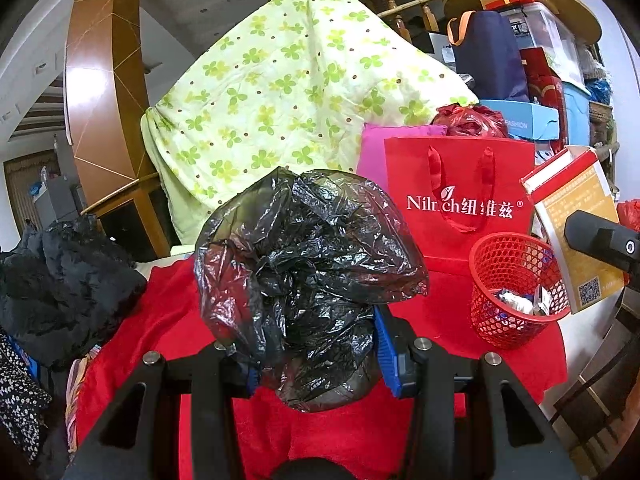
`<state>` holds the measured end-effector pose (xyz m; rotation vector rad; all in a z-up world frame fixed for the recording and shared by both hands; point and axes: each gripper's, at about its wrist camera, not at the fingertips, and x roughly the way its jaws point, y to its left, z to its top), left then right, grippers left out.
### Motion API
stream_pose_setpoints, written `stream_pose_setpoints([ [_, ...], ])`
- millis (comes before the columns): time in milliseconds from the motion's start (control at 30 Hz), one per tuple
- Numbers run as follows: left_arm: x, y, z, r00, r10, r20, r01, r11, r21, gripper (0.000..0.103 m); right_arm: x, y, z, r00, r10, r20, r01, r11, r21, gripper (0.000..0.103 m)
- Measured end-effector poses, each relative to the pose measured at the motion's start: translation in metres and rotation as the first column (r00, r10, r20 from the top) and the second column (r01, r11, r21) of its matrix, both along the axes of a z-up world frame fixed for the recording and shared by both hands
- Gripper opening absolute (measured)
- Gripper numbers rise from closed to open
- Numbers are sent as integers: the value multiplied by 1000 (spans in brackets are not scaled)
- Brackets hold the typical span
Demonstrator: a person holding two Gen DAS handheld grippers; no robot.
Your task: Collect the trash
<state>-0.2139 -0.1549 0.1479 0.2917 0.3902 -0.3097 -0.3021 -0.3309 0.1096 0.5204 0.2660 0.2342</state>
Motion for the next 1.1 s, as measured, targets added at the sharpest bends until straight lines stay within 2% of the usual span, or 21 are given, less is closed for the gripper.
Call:
stream_pose_setpoints([
  [1100,0,-37,-8,996,-81,-33,82,996,45,48,-29,-45,-12,995,-96,-11,96,994,45,70],
])
